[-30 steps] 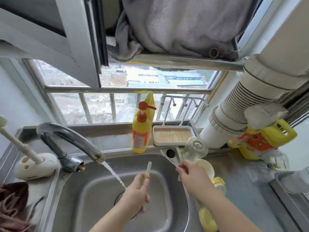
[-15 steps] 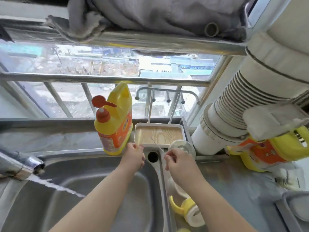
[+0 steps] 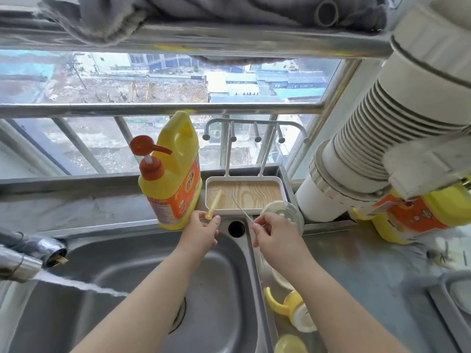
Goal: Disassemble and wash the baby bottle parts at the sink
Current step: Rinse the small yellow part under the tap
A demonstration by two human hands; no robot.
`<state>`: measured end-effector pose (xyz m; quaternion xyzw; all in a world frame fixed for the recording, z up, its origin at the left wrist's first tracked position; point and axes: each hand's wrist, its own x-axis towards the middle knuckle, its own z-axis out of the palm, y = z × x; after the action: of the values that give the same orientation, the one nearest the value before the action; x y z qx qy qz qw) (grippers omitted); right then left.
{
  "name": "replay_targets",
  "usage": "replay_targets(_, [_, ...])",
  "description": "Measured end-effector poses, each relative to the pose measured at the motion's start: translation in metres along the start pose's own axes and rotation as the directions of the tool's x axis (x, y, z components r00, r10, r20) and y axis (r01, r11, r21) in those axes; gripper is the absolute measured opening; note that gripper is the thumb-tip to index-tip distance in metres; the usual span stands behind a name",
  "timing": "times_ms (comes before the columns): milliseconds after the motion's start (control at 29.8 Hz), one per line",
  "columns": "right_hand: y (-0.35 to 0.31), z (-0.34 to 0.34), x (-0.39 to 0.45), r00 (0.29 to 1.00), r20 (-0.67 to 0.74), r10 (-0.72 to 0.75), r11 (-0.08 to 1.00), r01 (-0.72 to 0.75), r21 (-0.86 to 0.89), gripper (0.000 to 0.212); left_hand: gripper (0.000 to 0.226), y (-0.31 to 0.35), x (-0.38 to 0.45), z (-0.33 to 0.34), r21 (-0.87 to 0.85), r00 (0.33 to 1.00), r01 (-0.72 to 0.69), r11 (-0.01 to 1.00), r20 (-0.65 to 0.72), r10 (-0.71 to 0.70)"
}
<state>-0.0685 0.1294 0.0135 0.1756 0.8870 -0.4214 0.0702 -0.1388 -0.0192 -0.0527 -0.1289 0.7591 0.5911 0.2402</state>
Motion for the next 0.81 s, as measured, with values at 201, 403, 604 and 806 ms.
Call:
replay_targets(201, [0.005,-0.017,-0.037,0.999,-0.048,0.016,1.0,-0.016,0.008,0.014,0.026,-0.02,-0.045,0.005,0.138,0.996,-0.007,0.99,0.093,-0.006])
replay_targets(403, [0.051,-0.036,-0.108,0.965,-0.197,0.171,0.984,-0.155,0.091,0.011,0.018,-0.039,-0.102,0.033,0.308,0.931,-0.231,0.923,0.345,0.118])
replay_targets(604, [0.097,-0.024,-0.178,0.899,-0.286,0.331,0.933,-0.266,0.244,0.019,0.019,-0.077,-0.132,0.059,0.414,0.778,-0.502,0.76,0.6,0.187])
replay_targets(806, [0.119,0.0,-0.216,0.862,-0.288,0.417,0.896,-0.338,0.287,0.02,0.032,-0.102,-0.148,0.082,0.392,0.601,-0.765,0.511,0.719,0.349])
